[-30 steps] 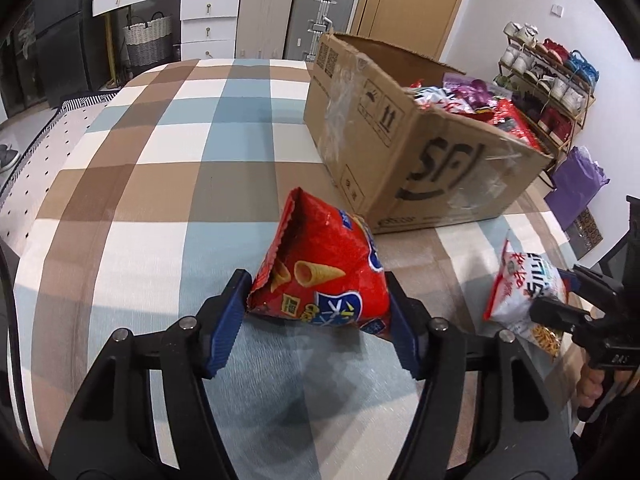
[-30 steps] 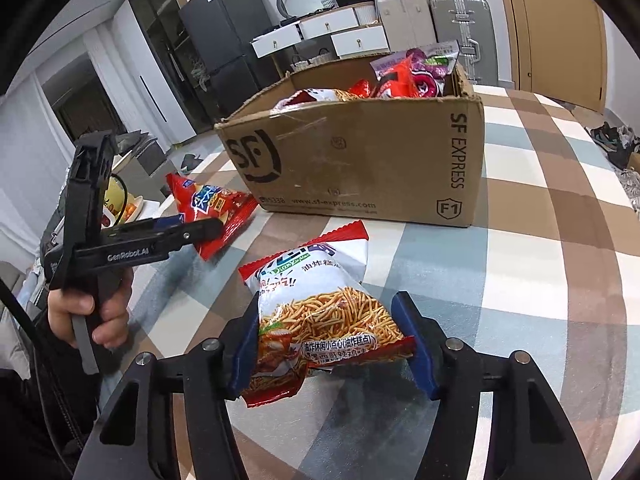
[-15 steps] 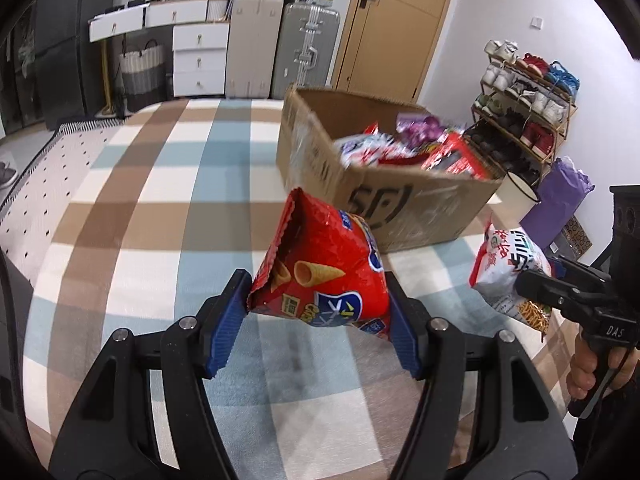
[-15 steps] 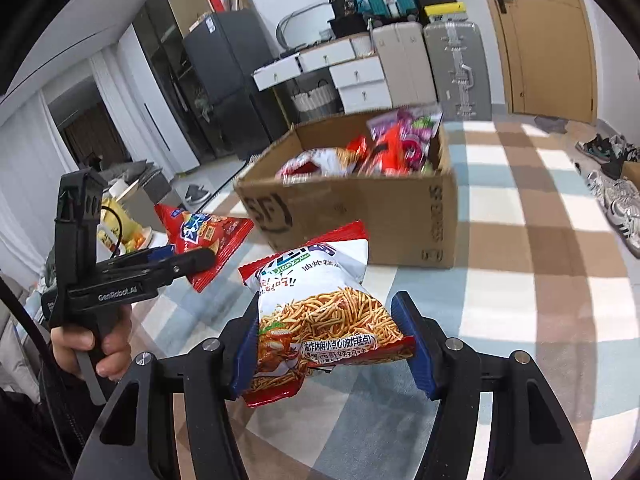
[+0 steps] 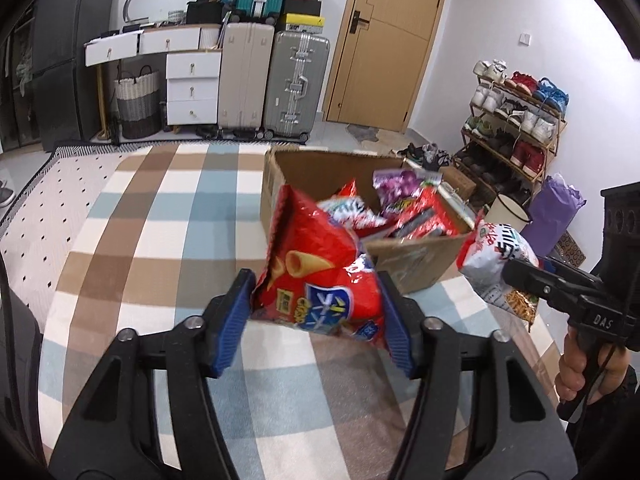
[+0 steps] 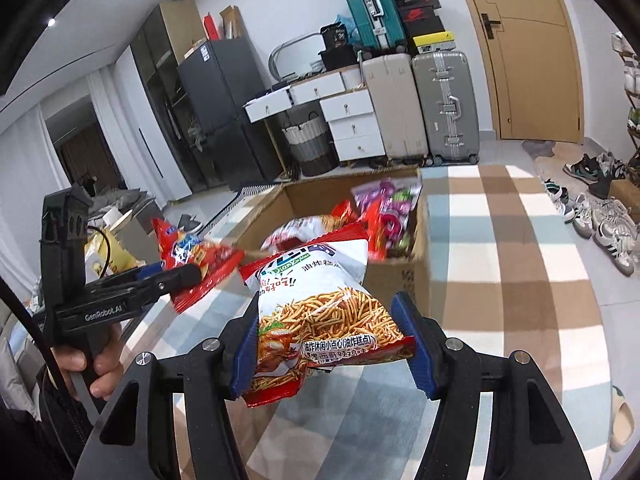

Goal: Organize snacks
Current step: 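Carry both bags into the box and open both tools to release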

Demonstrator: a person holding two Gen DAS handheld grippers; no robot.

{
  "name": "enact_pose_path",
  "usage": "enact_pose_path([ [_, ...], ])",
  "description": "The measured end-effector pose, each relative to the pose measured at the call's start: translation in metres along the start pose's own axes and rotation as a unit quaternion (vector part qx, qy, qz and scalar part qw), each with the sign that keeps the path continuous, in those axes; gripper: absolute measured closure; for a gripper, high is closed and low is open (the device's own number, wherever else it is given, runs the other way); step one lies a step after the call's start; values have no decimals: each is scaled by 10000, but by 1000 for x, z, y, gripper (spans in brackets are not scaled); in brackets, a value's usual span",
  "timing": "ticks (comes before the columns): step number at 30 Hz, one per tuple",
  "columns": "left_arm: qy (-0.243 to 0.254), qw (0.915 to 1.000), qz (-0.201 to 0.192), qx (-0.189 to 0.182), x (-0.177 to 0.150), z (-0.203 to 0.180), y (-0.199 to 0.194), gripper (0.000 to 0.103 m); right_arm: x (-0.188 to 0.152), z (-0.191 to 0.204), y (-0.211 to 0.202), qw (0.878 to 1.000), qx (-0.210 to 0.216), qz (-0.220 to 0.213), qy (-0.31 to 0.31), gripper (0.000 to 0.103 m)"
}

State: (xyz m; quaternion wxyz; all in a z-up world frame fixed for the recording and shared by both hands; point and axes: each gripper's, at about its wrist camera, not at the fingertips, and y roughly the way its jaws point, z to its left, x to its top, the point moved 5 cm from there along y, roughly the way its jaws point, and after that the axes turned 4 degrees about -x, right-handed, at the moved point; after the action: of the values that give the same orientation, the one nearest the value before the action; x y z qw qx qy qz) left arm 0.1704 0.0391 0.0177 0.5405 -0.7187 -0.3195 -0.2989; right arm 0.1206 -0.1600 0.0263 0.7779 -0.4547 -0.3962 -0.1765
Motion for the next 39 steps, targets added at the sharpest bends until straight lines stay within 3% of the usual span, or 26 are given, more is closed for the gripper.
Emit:
enact_pose_path([
  [18,-48,9998,54,-188,-13,-4,-3,52,11,1,2,10000,-54,-65,-1,40],
  [30,84,9993,-313,-183,22,-18,-17,52,28,-2,3,9998,-59,-213,22,40],
  [39,100,9990,-382,-230,52,-26,7,52,48,2,18,9996,-93,-259,-85,40],
])
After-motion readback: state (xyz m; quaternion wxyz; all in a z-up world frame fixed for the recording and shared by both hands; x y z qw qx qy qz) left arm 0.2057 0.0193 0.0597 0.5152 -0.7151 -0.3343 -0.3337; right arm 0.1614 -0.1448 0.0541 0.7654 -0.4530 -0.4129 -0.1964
